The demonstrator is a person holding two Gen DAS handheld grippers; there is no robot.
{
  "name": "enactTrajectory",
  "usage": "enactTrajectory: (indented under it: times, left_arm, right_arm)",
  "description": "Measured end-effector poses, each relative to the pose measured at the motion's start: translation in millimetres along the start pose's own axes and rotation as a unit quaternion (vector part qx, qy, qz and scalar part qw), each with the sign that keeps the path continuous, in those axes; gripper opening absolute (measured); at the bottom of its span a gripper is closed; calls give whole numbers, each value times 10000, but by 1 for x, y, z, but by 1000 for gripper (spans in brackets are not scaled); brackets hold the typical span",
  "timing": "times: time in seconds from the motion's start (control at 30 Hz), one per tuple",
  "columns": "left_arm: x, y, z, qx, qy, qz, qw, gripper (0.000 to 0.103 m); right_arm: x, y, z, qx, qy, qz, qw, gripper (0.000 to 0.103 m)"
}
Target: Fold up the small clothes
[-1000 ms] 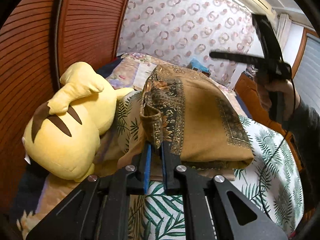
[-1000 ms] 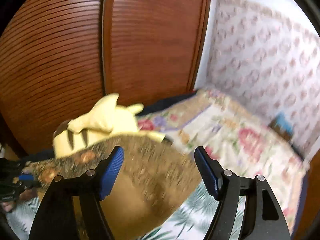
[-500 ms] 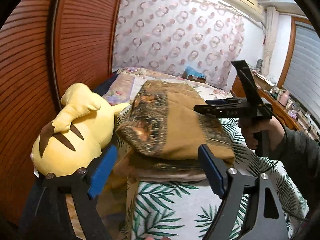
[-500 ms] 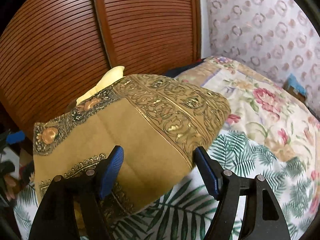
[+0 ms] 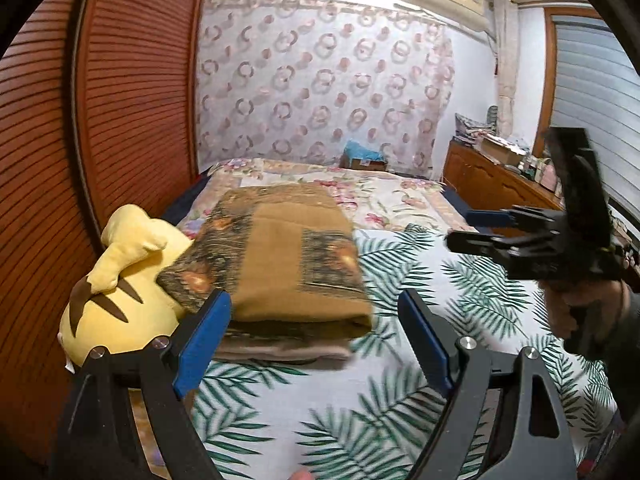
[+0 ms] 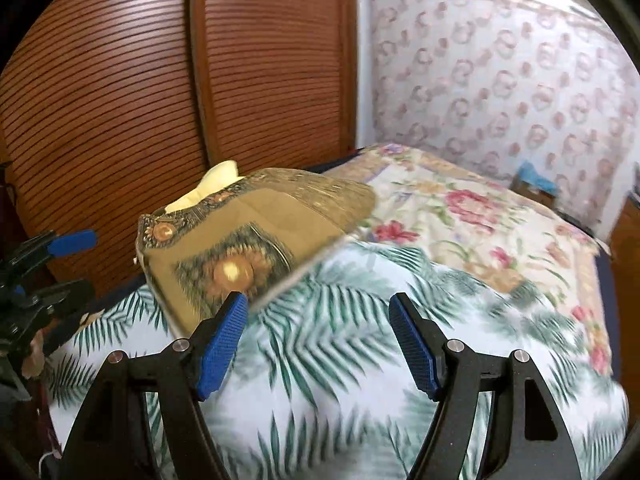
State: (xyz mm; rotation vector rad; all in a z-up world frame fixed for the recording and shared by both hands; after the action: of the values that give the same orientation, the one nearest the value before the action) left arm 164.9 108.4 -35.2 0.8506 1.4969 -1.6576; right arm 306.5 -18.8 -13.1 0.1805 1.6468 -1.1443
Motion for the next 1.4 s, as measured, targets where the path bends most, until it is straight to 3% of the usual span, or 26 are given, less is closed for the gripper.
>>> enactTrajectory:
  times: [0.37,0.5,0.63,0.83,0.93,1.4]
  left_arm:
    - [0,-20,68,294,345,174,9988,86]
    - [-2,-32,89,349,422,304,9980,86]
    - [-4,-41,105,388,518,391,9971,86]
    - [-10,-48,122,402,605,497,9961,86]
    - [-11,-50,126,438,591,537,9958,86]
    - [-8,-48,125,364,521,551,9965,86]
  right_arm:
    - [60,-117,13,832,800,540,9919,83]
    - [74,-155,17,1406,988,756,9822,87]
    - [86,-191,14,1663,1217,1058,9728,87]
    - [100,-214,3,1924,1416,1220,9634,87]
    - [104,-207,-2,2004,1441,1286,9605,87]
    - [110,-200,-2,2047,1483,1279,9590,87]
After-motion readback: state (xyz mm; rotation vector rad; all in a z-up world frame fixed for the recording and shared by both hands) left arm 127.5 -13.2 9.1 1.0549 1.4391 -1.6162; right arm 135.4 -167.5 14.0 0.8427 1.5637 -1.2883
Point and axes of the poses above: each gripper's, at about its wrist camera, not at the fingertips, and y roughly the way its jaws point, z to its right, x to its underside, the point moved 7 cm from there along y, roughly the way its jaws point
